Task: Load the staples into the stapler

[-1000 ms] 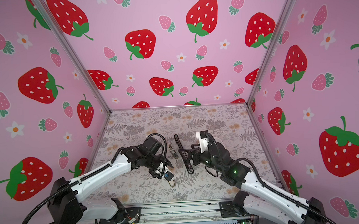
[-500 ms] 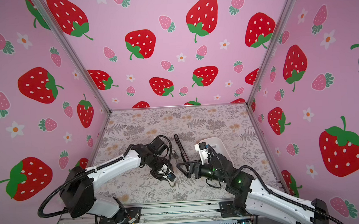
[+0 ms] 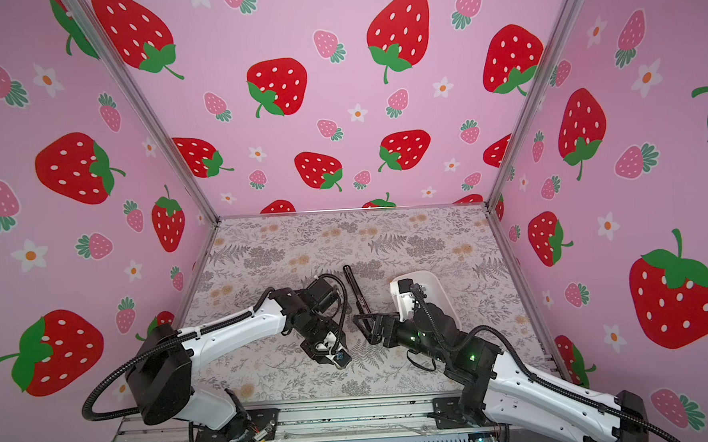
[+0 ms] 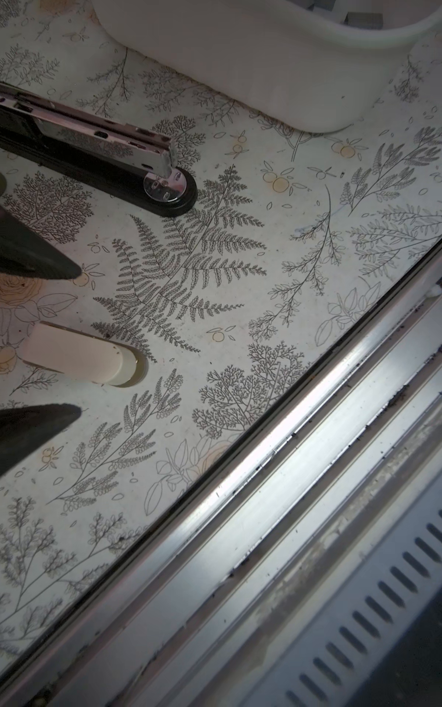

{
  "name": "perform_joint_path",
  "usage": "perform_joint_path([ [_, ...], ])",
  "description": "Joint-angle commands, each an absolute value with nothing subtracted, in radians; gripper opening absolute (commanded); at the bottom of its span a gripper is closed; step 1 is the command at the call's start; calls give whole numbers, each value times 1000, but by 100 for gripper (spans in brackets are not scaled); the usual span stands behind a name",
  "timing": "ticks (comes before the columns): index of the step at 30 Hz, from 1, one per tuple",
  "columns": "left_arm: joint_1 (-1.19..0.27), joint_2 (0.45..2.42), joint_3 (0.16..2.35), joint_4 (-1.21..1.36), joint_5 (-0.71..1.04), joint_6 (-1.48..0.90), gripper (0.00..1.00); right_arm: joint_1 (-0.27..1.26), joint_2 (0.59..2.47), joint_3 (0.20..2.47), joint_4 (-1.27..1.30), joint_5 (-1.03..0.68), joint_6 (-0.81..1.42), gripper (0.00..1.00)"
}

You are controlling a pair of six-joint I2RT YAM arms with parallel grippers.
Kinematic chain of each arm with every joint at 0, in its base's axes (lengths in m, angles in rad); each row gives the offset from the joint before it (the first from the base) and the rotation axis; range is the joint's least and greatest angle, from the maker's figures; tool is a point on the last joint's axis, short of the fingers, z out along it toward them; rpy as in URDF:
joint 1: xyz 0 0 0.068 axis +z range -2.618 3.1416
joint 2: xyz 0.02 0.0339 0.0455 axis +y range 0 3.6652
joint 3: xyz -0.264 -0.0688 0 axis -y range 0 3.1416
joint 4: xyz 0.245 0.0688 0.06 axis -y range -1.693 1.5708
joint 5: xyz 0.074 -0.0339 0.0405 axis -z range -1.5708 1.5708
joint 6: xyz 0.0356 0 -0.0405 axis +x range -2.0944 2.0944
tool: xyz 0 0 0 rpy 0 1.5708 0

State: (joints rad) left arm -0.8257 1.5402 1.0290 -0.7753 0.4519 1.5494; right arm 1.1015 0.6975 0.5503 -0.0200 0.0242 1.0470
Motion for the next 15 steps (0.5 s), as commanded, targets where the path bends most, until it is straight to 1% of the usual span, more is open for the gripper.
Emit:
perform_joint_path([
  [1, -836, 1542, 1025, -799, 457, 1562, 55, 1104, 663, 532, -37, 174, 1038, 99],
  [6, -853, 1557, 1016, -792, 423, 1556, 55, 1097, 663, 495, -36, 281, 1029, 99],
  [11, -863, 1566, 992, -760, 376, 1565, 53, 1083, 665, 485, -49, 332, 1014, 99],
  [15, -880, 1575, 985, -741, 354, 1562, 52, 1077, 644, 472, -43, 338, 1007, 99],
])
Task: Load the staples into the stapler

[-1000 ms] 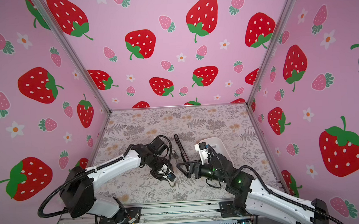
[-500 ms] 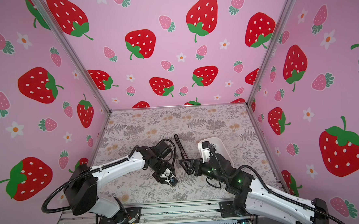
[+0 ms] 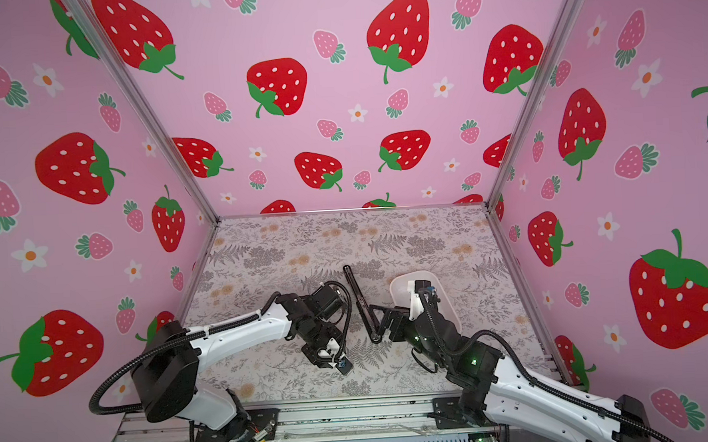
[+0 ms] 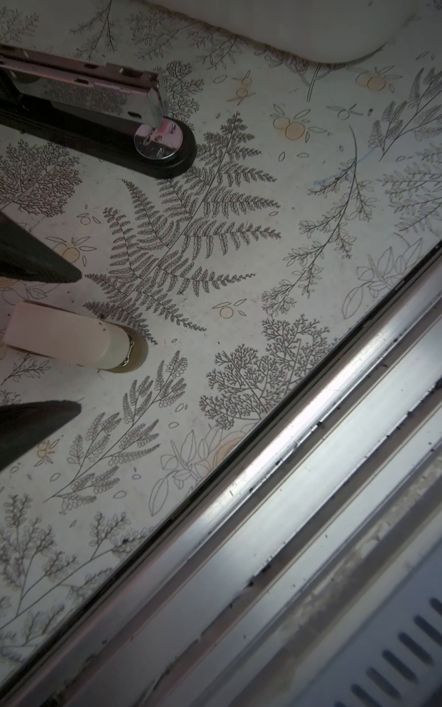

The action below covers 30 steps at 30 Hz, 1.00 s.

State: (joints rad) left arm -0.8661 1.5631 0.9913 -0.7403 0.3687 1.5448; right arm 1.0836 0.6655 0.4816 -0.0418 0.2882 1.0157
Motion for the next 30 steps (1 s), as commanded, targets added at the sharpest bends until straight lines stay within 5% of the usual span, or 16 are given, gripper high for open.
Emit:
perform_joint_path([
  [1, -886, 1581, 984, -737, 345, 1560, 52, 1076, 638, 469, -40, 340, 1002, 99],
  [30, -922, 1676, 1006, -737, 264, 1560, 39, 1063, 620, 444, -28, 346, 982, 100],
])
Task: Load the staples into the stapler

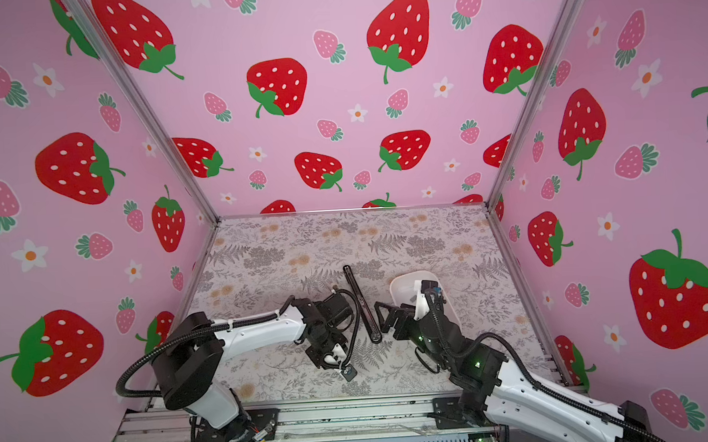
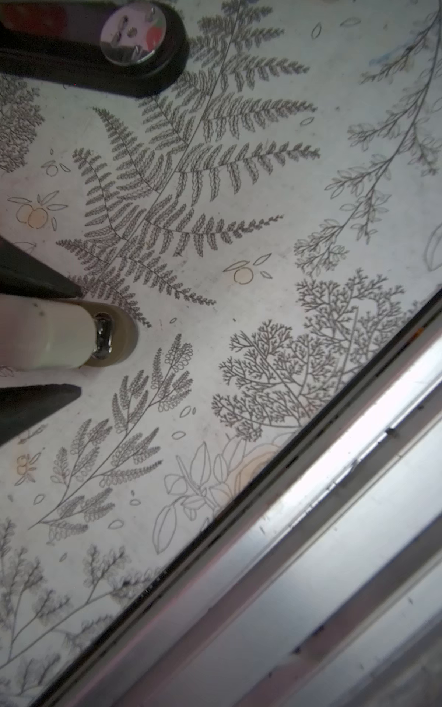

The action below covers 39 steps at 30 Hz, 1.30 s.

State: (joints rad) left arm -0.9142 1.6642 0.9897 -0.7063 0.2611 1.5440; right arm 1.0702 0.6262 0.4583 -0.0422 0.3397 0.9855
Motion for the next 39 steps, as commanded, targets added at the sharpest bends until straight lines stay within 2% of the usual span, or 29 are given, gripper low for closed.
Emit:
perform_joint_path([
  [1, -926, 1677, 1005, -738, 262, 1560, 38, 1063, 620, 444, -27, 347, 981, 100],
  [7, -933, 1692, 1015, -740, 255, 1557, 28, 1059, 615, 444, -30, 350, 979, 100],
  [15, -911, 1613, 1034, -728, 308, 1537, 0, 1052, 604, 448, -46, 350, 970, 99],
  [25, -803, 1324, 986, -544, 475, 1455, 0, 1025, 593, 479, -102, 374, 944, 99],
  [30, -727, 1182, 907, -323, 524, 1322, 0, 1019, 567, 463, 43, 286, 942, 99],
  [35, -663, 1128, 850, -149, 491, 1209, 0, 1017, 671, 555, 116, 278, 884, 100],
  [37, -657, 1138, 851, -136, 463, 1196, 0, 1017, 720, 581, 147, 291, 793, 95],
  [39, -655, 1154, 851, -109, 441, 1171, 0, 1017, 749, 564, 219, 301, 699, 84],
])
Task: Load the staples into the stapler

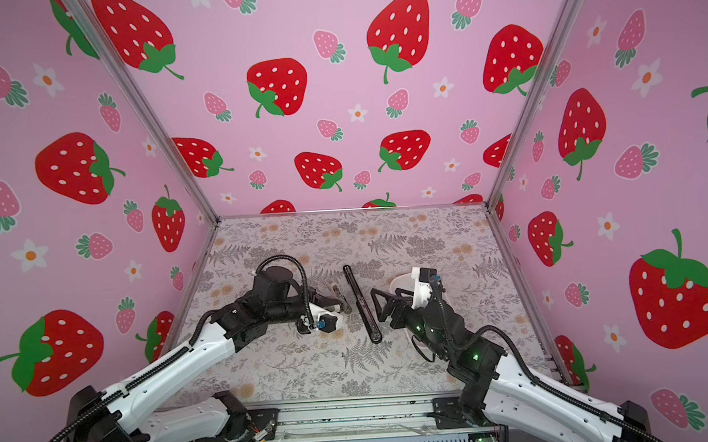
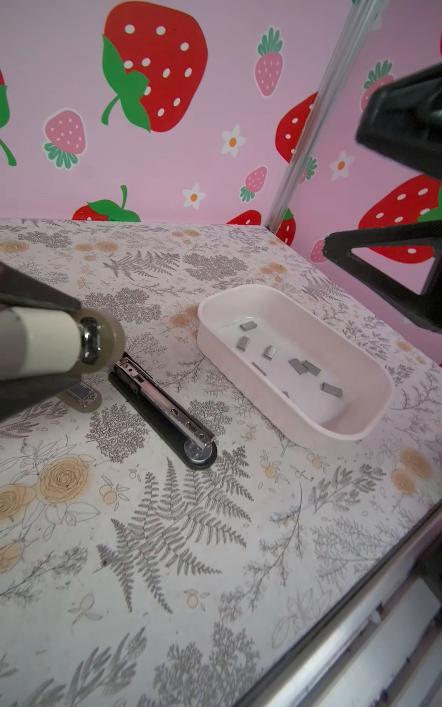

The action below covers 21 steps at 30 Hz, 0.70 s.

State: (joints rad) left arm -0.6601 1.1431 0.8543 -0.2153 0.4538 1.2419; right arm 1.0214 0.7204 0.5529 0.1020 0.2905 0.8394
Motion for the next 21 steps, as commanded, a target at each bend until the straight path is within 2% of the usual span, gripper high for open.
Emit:
perform_joint_path([
  [1, -652, 1159, 853, -96, 440, 1155, 0, 1017, 755, 552, 244, 289, 675, 83],
  [4, -645, 1173, 876, -96, 461, 1109, 0, 1018, 753, 528, 310, 228, 595, 75],
  [8, -647, 1175, 870, -88, 474, 1096, 0, 1017, 728, 482, 356, 213, 598, 66],
  [13, -667, 1187, 872, -86, 509, 1089, 0, 1017, 725, 462, 376, 183, 586, 61],
  [21, -728, 1208, 892, -119, 489, 1095, 0, 1017, 808, 470, 417, 103, 563, 58],
])
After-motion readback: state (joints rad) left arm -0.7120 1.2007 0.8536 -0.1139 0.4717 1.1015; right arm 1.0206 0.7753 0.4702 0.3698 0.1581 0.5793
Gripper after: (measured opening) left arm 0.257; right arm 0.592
